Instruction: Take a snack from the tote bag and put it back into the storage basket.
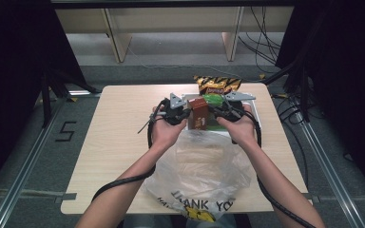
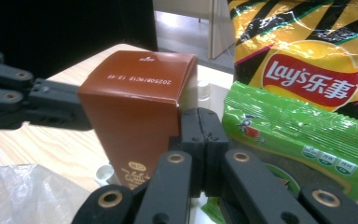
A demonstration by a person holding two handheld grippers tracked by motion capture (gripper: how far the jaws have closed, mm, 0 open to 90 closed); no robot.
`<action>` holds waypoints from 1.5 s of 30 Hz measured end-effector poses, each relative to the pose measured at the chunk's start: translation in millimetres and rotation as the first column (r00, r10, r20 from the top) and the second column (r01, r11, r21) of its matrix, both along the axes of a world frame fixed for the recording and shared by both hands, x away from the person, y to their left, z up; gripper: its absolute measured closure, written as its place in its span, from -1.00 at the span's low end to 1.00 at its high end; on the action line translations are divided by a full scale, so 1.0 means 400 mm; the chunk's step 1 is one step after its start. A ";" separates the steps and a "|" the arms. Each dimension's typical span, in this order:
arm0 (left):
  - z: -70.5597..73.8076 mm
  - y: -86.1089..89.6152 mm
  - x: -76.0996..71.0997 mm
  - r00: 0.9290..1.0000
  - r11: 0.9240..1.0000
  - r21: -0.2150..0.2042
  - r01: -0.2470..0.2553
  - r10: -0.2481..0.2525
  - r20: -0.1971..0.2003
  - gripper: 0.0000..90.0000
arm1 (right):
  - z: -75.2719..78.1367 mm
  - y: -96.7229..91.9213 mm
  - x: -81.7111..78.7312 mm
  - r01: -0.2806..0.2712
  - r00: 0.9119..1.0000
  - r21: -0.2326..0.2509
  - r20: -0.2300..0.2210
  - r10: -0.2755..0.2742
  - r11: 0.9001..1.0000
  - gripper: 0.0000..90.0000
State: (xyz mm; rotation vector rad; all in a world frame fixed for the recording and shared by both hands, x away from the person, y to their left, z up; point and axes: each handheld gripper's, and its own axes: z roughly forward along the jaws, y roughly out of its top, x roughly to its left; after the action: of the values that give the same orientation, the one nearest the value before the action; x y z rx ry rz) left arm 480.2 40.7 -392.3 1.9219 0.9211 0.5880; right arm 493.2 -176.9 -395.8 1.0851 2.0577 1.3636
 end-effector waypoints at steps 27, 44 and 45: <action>0.000 -0.003 0.016 0.999 0.999 0.002 -0.033 0.033 0.018 0.95 | 0.004 0.005 -0.033 -0.003 0.998 0.002 -0.058 0.004 1.000 0.95; 0.004 0.043 -0.011 0.999 0.999 -0.013 -0.039 0.040 0.026 0.90 | 0.039 -0.043 -0.046 0.033 0.999 -0.007 0.002 -0.033 0.999 0.79; 0.006 0.052 -0.017 0.999 0.999 -0.009 -0.036 0.036 0.026 0.90 | 0.042 -0.047 -0.051 0.033 0.999 0.000 -0.002 -0.033 0.999 0.76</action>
State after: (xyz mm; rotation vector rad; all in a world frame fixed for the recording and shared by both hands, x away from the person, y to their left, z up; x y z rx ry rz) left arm 473.2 61.4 -389.8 1.8892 0.9424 0.6279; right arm 472.7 -195.7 -378.9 1.1159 2.0329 1.3465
